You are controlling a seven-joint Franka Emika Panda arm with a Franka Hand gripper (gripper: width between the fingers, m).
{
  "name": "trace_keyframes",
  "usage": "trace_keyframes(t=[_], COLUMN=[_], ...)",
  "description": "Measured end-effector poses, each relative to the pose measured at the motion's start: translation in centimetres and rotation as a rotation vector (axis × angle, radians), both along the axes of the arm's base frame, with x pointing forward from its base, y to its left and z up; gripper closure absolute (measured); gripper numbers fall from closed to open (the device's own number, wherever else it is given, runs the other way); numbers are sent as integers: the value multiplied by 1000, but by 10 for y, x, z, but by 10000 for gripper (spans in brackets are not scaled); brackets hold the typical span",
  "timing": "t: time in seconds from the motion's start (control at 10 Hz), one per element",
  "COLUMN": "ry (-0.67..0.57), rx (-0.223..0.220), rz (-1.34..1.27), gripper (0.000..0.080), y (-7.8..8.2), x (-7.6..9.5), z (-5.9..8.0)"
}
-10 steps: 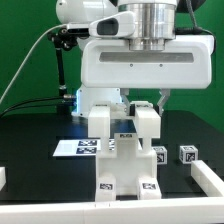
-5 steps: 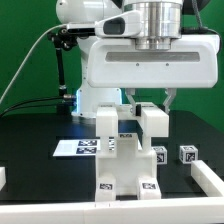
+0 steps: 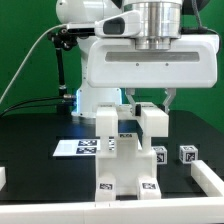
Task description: Assemble chair
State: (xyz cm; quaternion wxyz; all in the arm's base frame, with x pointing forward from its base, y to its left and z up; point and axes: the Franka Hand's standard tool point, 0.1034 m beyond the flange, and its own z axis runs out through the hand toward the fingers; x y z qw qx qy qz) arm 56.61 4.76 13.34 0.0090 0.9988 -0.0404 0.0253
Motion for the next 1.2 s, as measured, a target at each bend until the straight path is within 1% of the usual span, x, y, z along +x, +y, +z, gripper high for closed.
trace_keyframes(t=[0.1, 0.3, 0.4, 0.8, 0.9, 1.2], ry=[5, 16, 13, -14, -7, -2], rx=[2, 2, 1, -1, -4, -8], rz=[-3, -9, -5, -3, -3, -7], gripper=[512, 512, 512, 512, 512, 512], y=[-2, -3, -1, -1, -2, -5], x=[-6, -11, -11, -4, -5, -1], z=[1, -3, -4, -6, -10, -14])
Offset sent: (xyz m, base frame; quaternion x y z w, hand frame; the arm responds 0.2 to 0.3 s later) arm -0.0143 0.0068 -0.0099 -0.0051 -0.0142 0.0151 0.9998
